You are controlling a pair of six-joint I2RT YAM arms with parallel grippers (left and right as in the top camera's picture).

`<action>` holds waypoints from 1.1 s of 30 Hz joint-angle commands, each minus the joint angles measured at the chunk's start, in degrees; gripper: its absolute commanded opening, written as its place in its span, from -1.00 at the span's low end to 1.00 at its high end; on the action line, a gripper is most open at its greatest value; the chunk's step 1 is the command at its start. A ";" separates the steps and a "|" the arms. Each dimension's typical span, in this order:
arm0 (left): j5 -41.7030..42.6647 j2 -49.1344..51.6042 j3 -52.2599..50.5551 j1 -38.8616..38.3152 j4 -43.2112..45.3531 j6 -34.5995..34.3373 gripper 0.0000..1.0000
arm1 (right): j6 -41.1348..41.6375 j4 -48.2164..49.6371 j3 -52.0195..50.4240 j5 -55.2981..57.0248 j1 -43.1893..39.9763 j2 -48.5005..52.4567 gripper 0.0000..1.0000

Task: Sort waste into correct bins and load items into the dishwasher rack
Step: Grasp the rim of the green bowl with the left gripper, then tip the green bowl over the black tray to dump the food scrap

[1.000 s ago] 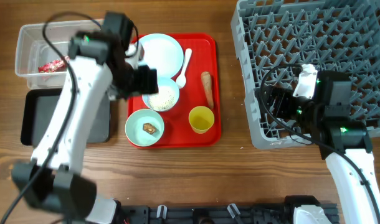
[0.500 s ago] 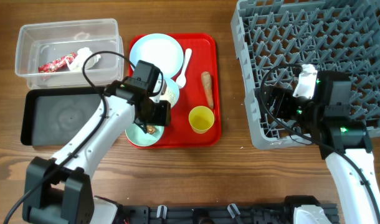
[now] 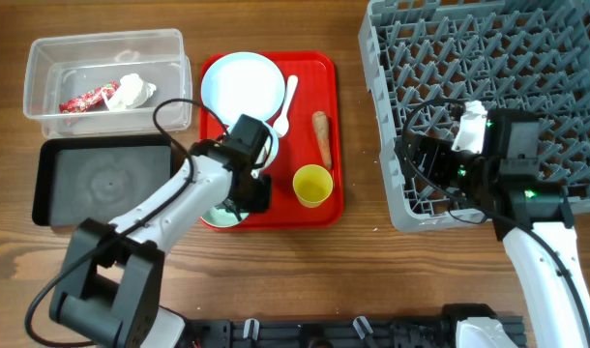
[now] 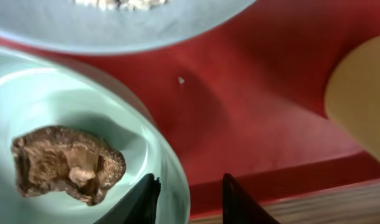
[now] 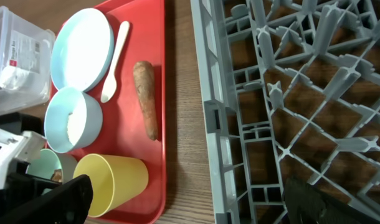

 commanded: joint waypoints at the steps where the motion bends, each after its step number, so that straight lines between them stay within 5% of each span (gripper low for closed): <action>1: -3.63 0.59 -0.44 -0.81 0.35 -3.56 -0.60 | 0.07 -0.92 1.01 -0.94 0.28 0.81 1.00; 4: -3.63 0.59 -0.44 -0.79 0.17 -4.42 -0.91 | 0.02 -1.11 1.01 -0.94 0.28 0.81 0.99; 20: -3.41 -5.53 8.66 1.38 -13.11 -4.55 -0.92 | 0.04 -1.46 1.01 -1.38 0.28 0.81 1.00; 28: -0.72 -12.66 11.26 10.25 -14.58 -3.91 -0.92 | 0.04 -1.66 1.01 -1.38 0.28 0.81 0.99; 33: 9.09 -15.58 11.26 22.69 -15.02 5.70 -0.92 | 0.00 -1.64 1.01 -1.38 0.28 0.81 1.00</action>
